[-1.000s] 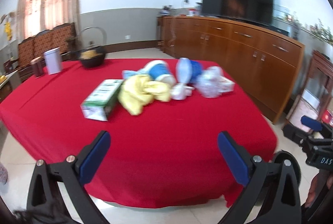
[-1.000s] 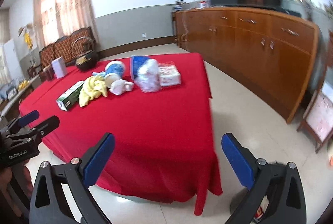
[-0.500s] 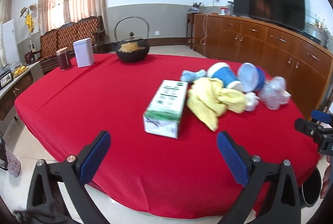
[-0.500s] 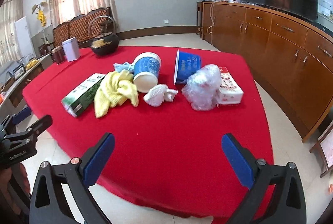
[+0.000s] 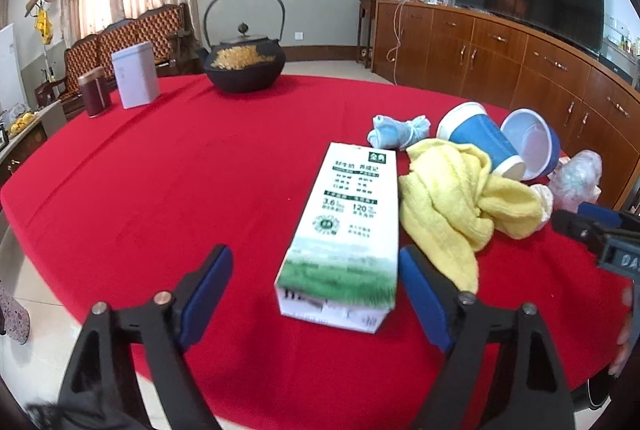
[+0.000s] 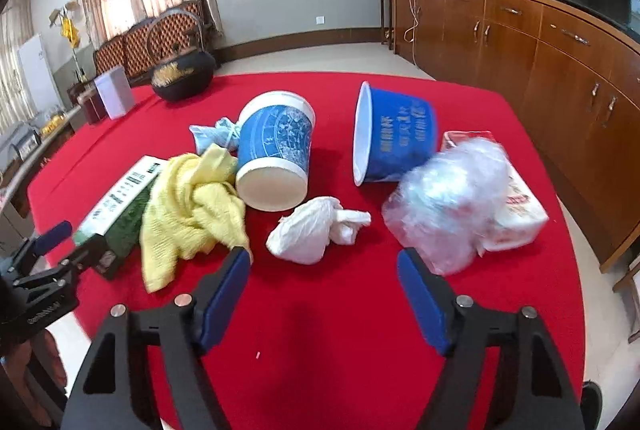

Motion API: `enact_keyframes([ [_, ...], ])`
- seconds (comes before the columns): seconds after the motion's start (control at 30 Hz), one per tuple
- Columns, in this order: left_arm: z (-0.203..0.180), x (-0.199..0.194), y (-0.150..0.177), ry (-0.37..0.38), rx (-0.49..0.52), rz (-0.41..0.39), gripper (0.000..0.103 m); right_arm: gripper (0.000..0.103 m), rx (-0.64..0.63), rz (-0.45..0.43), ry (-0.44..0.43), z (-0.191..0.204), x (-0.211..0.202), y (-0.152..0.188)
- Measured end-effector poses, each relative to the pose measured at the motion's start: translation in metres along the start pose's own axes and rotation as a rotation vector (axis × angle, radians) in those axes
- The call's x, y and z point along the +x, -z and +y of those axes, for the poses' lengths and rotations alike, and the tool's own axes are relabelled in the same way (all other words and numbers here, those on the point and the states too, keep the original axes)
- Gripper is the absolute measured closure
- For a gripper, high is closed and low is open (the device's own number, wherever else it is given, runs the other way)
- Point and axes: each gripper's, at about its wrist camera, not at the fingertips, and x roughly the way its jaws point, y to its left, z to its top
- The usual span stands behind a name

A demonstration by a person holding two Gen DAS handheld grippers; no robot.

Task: Collect trash
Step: 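Grasp the white tissue with the right tool while the left tool grasps the milk carton, then carry the white tissue and milk carton toward the black bucket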

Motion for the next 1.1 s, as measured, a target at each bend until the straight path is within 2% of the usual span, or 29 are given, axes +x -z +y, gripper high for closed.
enact_keyframes([
  [0.17,-0.008,0.012,-0.005,0.023,0.005,0.036,0.027,0.030,-0.018,0.048,0.013,0.005,0.030,-0.008],
  [0.23,-0.010,0.015,-0.005,0.031,0.004,0.044,0.035,0.043,-0.018,0.073,0.004,0.006,0.038,-0.010],
  [0.3,-0.010,0.018,-0.004,0.040,-0.003,0.055,0.040,0.047,-0.020,0.078,-0.006,0.007,0.041,-0.012],
  [0.4,-0.008,0.015,-0.004,0.028,-0.011,0.033,0.043,0.066,-0.031,0.077,-0.023,0.010,0.041,-0.012],
  [0.57,-0.002,-0.007,-0.003,0.023,-0.030,-0.024,0.045,0.066,-0.043,0.044,-0.043,0.010,0.021,-0.004],
  [0.77,-0.007,-0.038,0.000,0.048,-0.019,-0.055,0.047,0.066,-0.035,-0.027,-0.056,0.006,-0.021,0.008],
  [1.1,-0.039,-0.078,0.015,0.110,0.040,-0.089,0.047,0.067,-0.004,-0.124,0.022,-0.023,-0.103,0.042],
])
